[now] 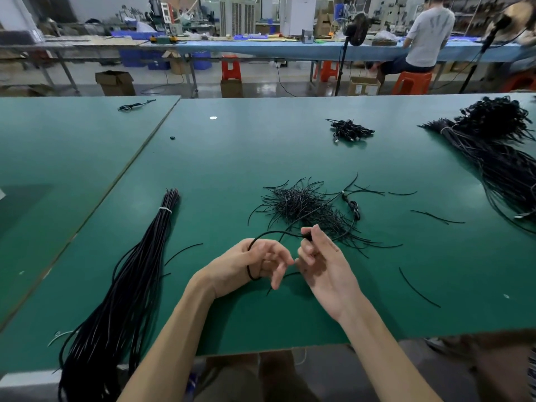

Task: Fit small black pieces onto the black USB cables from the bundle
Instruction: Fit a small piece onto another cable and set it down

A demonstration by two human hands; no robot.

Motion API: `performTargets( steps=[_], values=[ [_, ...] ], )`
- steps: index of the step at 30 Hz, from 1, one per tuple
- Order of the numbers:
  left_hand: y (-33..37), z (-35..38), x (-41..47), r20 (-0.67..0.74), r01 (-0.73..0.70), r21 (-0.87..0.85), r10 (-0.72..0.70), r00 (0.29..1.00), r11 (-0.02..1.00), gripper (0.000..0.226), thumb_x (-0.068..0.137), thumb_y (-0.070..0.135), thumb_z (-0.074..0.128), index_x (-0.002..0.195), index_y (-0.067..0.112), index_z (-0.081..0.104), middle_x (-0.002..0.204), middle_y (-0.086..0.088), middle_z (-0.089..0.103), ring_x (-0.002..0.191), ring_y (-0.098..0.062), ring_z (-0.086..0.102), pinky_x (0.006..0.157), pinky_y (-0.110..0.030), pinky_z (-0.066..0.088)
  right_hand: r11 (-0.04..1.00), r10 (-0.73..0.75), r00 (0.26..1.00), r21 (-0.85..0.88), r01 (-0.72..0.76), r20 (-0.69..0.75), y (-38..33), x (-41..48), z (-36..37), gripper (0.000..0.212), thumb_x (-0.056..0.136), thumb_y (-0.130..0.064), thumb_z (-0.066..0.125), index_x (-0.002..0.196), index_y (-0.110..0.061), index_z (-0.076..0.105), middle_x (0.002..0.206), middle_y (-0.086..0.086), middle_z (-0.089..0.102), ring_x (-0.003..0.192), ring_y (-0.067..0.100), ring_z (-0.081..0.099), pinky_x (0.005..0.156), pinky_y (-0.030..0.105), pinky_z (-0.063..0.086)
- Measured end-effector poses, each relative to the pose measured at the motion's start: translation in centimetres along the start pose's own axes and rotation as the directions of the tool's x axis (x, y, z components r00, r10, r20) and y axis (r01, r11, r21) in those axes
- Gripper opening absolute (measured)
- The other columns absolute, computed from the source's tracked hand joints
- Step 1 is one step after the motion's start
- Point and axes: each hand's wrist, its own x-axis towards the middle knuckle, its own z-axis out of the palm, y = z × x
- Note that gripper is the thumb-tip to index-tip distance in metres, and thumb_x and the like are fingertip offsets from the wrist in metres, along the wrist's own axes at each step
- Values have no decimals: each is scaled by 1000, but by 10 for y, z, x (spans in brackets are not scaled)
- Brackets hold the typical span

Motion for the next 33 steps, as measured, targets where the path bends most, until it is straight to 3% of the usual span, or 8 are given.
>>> performTargets(
  steps=[5, 9, 12, 16, 21, 25, 29, 33],
  values=[
    [-2, -6, 3, -213, -64, -54, 51, 976, 996, 50, 95, 60, 61, 102, 11, 70, 80, -2, 62, 67, -18, 60, 74, -27, 49, 1000, -11, 1000, 22, 11, 12, -2, 1, -1, 17, 93, -28, 73, 103, -15, 77, 85, 0, 64, 64, 11, 50, 64, 24, 43],
    [-3, -10, 6, -401, -140, -118, 81, 913, 983, 36, 97, 46, 66, 101, 10, 71, 77, 0, 57, 59, -16, 54, 66, -24, 48, 983, -9, 999, 186, 2, 38, -5, 0, -4, 19, 94, -34, 72, 88, -15, 73, 73, -2, 55, 59, 10, 45, 59, 22, 44],
    [-2, -7, 7, -293, -89, -137, 45, 955, 987, 32, 104, 30, 52, 112, 6, 71, 81, -1, 60, 60, -17, 57, 65, -28, 49, 995, -16, 1000, 97, 18, -20, -5, 1, -4, 25, 90, -39, 73, 81, -16, 69, 63, -3, 47, 54, 11, 40, 60, 22, 43],
    [1, -3, 3, -97, 3, -151, -17, 995, 989, 35, 95, 21, 51, 117, 0, 68, 82, -4, 62, 58, -19, 60, 60, -28, 51, 1000, -8, 994, 0, 8, -107, -5, 0, -2, 26, 78, -36, 85, 76, -19, 64, 57, -5, 42, 50, 10, 38, 63, 23, 43],
    [-1, 4, 4, 195, 32, -78, -16, 981, 996, 48, 103, 34, 58, 125, -8, 57, 96, -8, 66, 73, -22, 69, 71, -30, 55, 996, -15, 1000, -92, 16, 4, -3, -1, 2, 42, 68, -30, 97, 81, -13, 60, 57, 0, 42, 54, 18, 39, 63, 30, 43],
    [-6, 5, 6, 141, 95, -22, -91, 986, 995, 53, 104, 47, 53, 118, -3, 63, 92, -8, 67, 69, -20, 70, 69, -27, 57, 971, 11, 987, -237, 28, 161, 4, -5, 7, 32, 82, -26, 88, 83, -11, 59, 54, 7, 48, 45, 22, 52, 57, 33, 55],
    [-11, 3, 7, 126, 113, -2, -112, 986, 994, 32, 108, 25, 52, 118, -3, 66, 91, -9, 71, 68, -15, 72, 67, -22, 56, 945, 15, 988, -325, 36, 151, 7, -9, 11, 41, 77, -37, 90, 84, -7, 63, 50, 8, 45, 38, 23, 57, 44, 29, 52],
    [-13, 9, 14, -35, 43, -74, -45, 998, 996, 29, 110, 19, 49, 116, -4, 67, 91, -12, 72, 69, -19, 72, 68, -26, 57, 967, -14, 988, -249, 53, 153, 11, -7, 11, 62, 91, -53, 70, 110, 5, 60, 57, 9, 52, 44, 22, 59, 55, 33, 56]
  ],
)
